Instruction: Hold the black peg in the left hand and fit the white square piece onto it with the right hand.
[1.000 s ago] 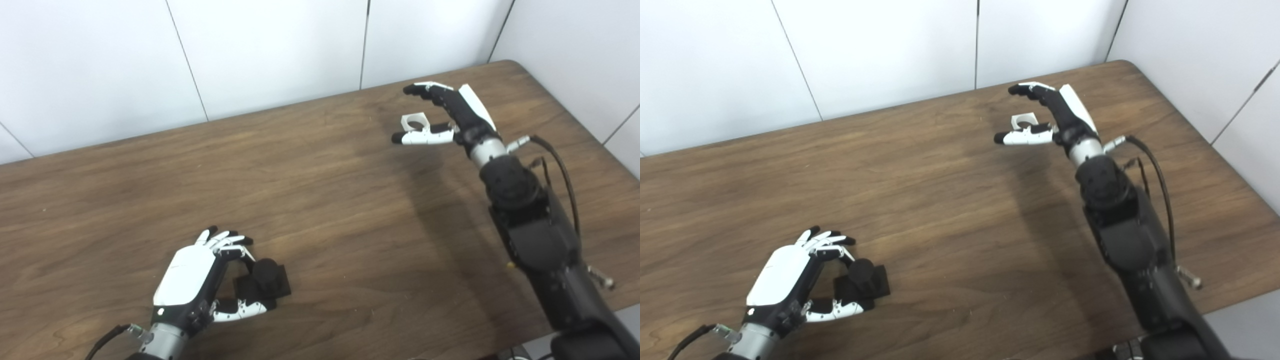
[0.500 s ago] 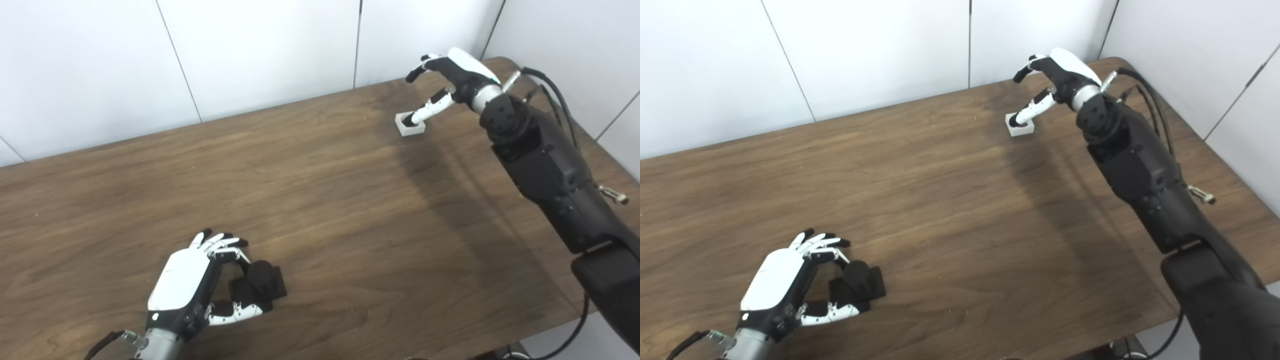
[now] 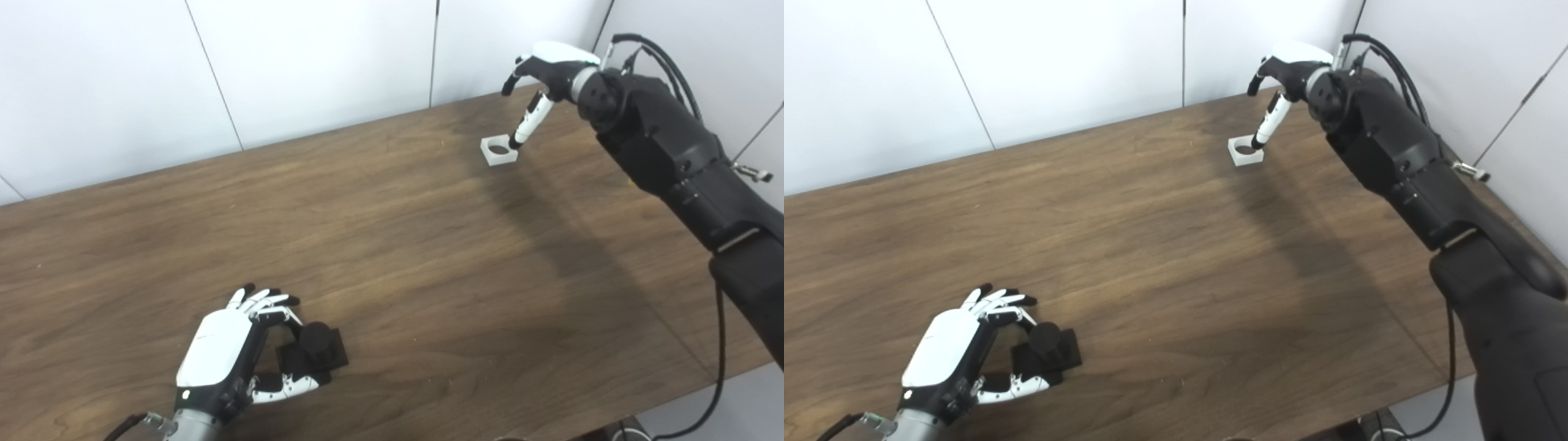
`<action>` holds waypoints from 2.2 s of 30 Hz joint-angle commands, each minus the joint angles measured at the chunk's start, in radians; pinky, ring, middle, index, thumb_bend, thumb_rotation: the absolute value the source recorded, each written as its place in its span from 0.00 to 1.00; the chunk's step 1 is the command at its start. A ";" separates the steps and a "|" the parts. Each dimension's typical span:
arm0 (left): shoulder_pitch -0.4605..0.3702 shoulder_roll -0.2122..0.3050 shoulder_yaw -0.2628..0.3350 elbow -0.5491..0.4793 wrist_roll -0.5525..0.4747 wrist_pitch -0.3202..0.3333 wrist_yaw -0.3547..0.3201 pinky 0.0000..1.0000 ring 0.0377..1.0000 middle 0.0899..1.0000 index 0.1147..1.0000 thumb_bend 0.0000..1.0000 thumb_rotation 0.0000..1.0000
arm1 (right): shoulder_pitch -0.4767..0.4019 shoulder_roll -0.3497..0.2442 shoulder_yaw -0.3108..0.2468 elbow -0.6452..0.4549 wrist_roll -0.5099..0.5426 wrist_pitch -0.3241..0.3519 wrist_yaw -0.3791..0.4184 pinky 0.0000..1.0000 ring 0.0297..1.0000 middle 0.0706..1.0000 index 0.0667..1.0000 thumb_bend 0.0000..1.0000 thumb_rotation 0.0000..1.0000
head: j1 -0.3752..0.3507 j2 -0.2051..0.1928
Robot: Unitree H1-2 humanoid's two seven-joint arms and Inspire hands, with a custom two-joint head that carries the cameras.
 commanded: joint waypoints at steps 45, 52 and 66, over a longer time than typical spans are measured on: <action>0.013 0.013 0.002 -0.007 0.002 0.014 -0.023 1.00 0.88 0.77 0.42 0.52 0.05 | -0.019 0.059 0.021 0.107 -0.085 -0.062 -0.071 1.00 1.00 0.96 0.68 0.96 0.20 | 0.003 0.009; 0.013 0.016 0.001 -0.012 0.006 0.012 -0.026 1.00 0.88 0.77 0.42 0.52 0.05 | -0.015 0.050 0.023 0.107 -0.088 -0.063 -0.072 1.00 1.00 0.95 0.67 0.96 0.20 | -0.001 0.014; 0.014 0.017 0.002 -0.012 0.012 0.004 -0.018 0.99 0.87 0.76 0.42 0.52 0.05 | 0.008 0.053 0.018 0.097 -0.089 -0.071 -0.085 1.00 1.00 0.93 0.63 0.93 0.18 | -0.005 0.017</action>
